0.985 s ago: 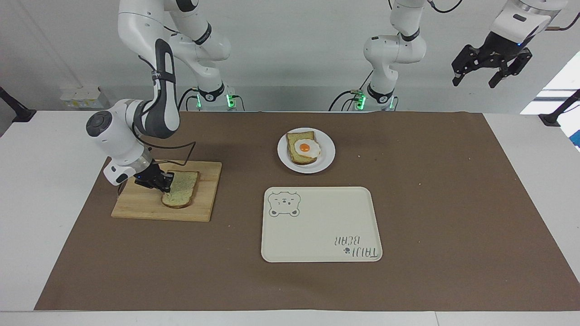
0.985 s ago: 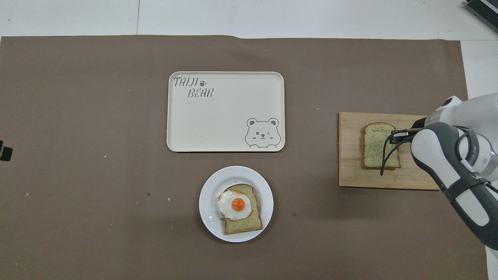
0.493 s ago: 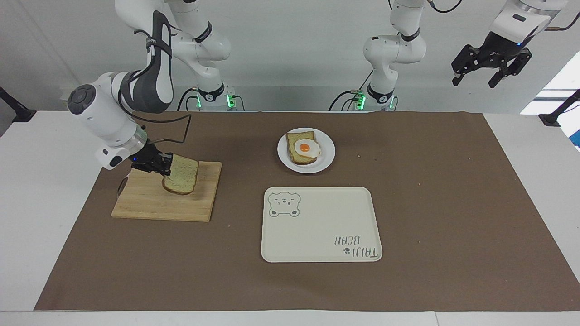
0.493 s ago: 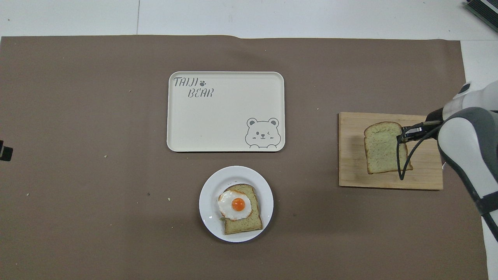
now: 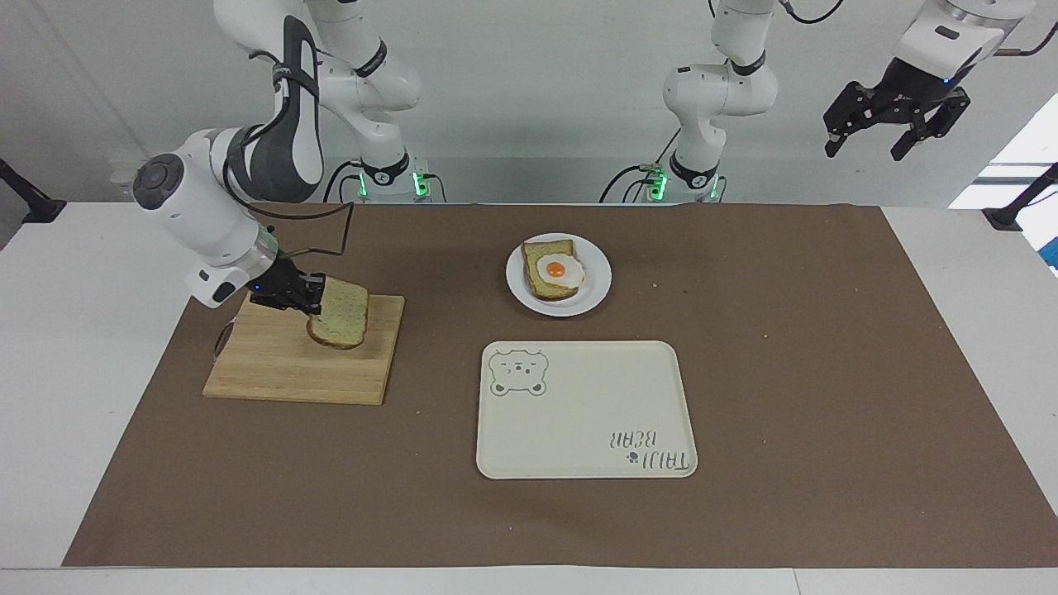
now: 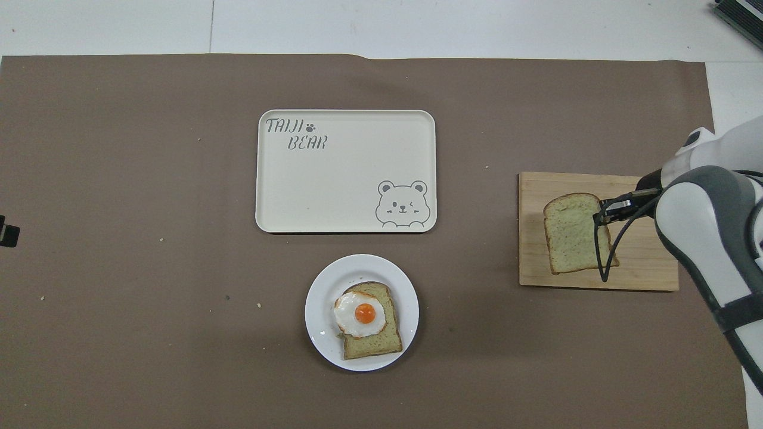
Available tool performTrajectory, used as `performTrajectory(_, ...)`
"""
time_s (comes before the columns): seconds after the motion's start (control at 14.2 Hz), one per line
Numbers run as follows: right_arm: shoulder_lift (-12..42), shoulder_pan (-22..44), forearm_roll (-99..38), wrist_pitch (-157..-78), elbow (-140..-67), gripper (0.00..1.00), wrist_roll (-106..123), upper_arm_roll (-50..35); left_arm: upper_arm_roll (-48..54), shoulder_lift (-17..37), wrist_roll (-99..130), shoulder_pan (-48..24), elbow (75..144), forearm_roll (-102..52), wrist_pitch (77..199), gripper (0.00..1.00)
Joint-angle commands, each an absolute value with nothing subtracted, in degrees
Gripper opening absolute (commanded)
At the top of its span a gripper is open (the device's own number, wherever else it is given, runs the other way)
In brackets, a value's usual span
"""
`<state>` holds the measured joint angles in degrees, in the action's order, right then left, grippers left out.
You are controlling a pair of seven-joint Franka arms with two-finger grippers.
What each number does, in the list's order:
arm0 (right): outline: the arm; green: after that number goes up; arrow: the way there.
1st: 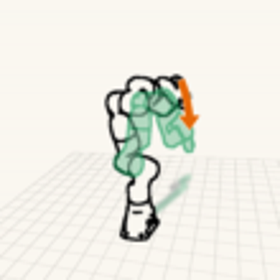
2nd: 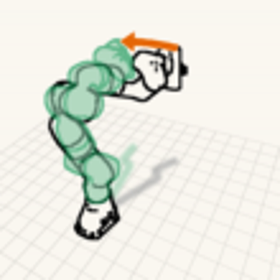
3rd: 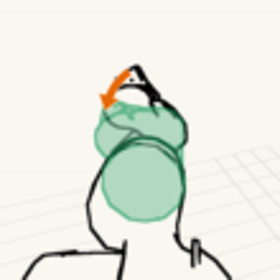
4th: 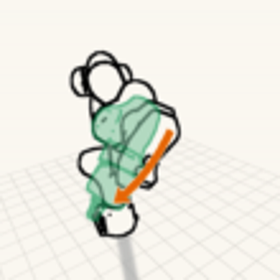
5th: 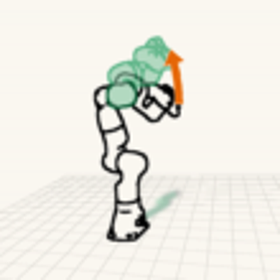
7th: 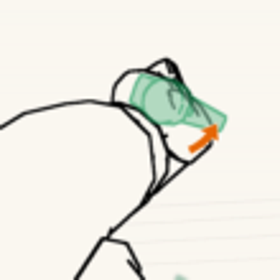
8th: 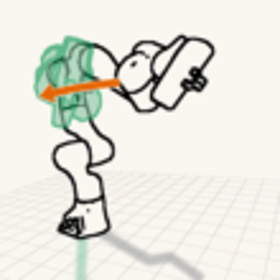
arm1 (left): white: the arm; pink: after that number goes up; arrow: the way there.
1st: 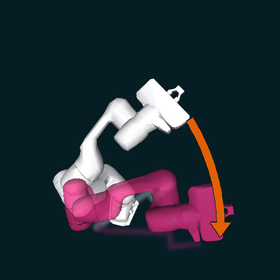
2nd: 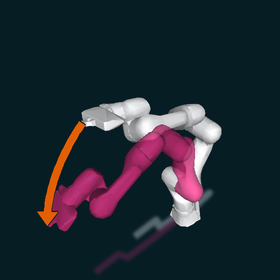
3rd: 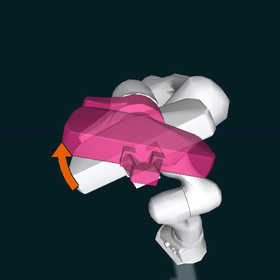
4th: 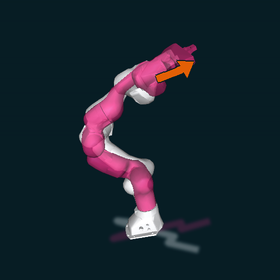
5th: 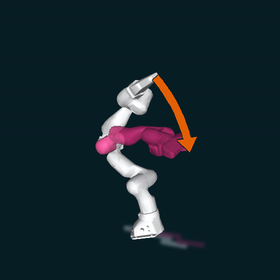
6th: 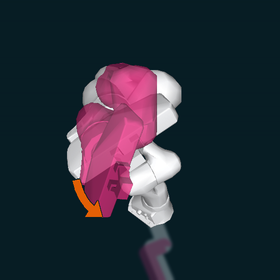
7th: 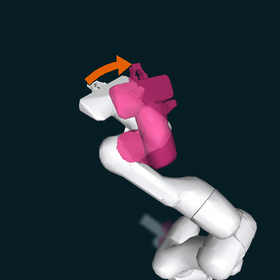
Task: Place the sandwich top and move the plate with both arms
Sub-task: 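Lift the bread slice with the right gripper off the board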
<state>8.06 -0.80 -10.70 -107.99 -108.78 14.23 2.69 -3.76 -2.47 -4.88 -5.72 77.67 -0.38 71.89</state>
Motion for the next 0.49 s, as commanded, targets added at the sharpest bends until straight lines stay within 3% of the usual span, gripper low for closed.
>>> performTrajectory(0.0, 6.51, 1.30, -12.22, -107.40, -110.30, 0.00, 12.93, 2.29, -4.04, -3.69, -4.75, -6.33, 78.84, 0.09, 71.28, 1.00)
performTrajectory(0.42, 4.84, 12.55, -13.44, -108.10, -112.41, 0.00, 0.46, 2.28, -3.96, -3.69, -4.75, -6.33, 78.84, 0.09, 70.67, 1.00)
